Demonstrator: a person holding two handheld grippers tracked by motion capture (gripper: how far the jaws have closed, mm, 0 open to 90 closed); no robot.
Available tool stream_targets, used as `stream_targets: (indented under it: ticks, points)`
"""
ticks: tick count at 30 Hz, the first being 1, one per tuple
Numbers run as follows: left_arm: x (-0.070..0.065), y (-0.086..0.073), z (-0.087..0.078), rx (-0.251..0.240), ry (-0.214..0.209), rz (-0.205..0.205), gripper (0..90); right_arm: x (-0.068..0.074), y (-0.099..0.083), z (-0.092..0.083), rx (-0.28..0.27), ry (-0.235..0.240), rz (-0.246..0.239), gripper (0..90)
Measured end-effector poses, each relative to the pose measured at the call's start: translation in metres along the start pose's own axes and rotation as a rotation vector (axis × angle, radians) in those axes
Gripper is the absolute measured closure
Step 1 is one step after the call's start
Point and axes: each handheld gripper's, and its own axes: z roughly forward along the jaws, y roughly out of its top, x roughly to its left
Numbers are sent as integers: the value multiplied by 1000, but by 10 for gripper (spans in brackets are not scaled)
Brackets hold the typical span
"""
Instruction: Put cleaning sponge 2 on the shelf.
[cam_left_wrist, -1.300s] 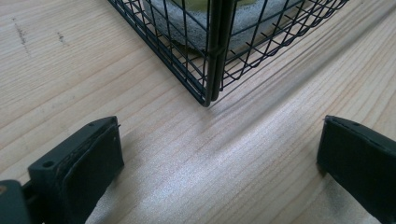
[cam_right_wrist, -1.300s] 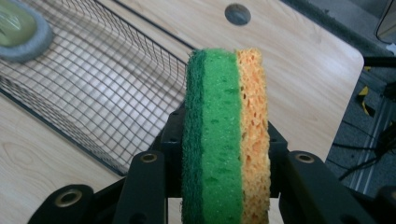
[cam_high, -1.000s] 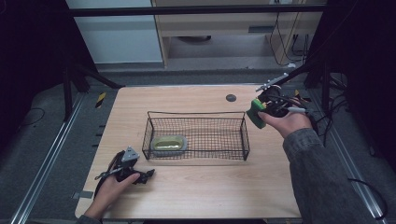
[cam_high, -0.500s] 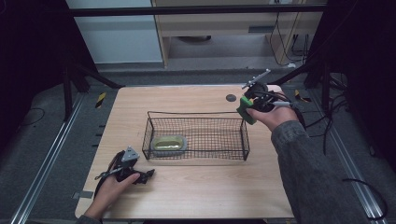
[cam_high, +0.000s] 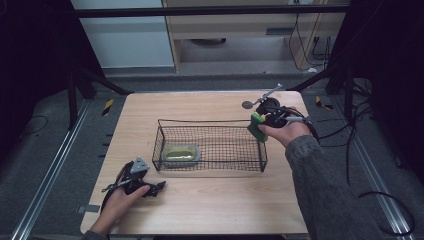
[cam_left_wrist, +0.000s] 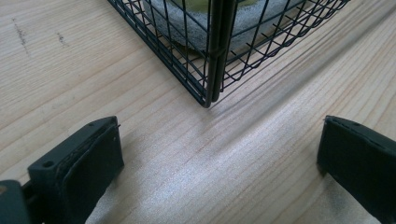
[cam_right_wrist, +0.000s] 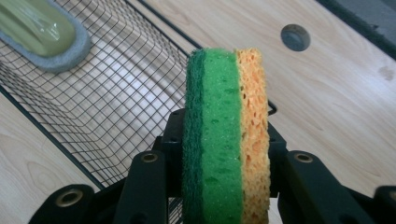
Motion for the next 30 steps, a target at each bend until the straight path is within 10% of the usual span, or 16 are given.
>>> stream_targets:
  ticks: [30]
  points:
    - [0, 0, 0, 0, -2, 1, 0, -5, -6, 43, 21, 47, 6, 644]
